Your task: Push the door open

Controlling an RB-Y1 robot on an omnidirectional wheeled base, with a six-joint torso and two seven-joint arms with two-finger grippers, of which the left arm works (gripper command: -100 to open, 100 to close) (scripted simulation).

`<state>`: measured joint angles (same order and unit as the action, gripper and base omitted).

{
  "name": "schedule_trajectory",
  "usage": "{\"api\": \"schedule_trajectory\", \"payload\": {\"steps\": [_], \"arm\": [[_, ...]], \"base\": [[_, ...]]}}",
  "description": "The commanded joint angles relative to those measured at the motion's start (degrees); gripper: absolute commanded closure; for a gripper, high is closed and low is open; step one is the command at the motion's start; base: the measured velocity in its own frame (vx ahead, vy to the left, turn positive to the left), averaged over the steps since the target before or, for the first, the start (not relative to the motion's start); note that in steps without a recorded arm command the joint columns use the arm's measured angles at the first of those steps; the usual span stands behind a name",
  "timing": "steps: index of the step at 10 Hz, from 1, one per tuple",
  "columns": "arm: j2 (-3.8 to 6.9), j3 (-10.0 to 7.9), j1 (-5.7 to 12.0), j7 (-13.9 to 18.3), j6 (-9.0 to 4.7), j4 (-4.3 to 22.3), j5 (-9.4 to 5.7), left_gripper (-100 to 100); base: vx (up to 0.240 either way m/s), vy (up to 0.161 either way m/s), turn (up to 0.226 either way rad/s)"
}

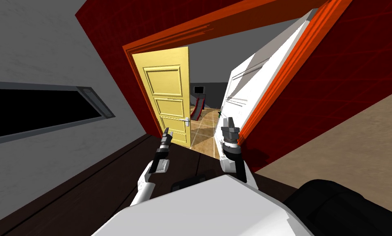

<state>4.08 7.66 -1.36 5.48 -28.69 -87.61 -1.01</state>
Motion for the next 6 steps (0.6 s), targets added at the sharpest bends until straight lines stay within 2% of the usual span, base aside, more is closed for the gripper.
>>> {"api": "schedule_trajectory", "payload": {"steps": [1, 2, 3, 6], "arm": [[-0.34, 0.39, 0.74, -0.05, -0.04, 2.19, 0.27, -100], [-0.42, 0.75, 2.12, 0.2, 0.13, 3.68, 0.5, -100], [-0.42, 0.75, 2.12, 0.2, 0.13, 4.42, 0.5, -100], [-0.72, 1.84, 6.22, 0.96, 0.62, 10.23, 1.2, -100]], "base": [[0.065, 0.058, -0.013], [0.062, 0.05, -0.01], [0.046, 0.033, -0.015], [0.072, 0.06, -0.028]]}}
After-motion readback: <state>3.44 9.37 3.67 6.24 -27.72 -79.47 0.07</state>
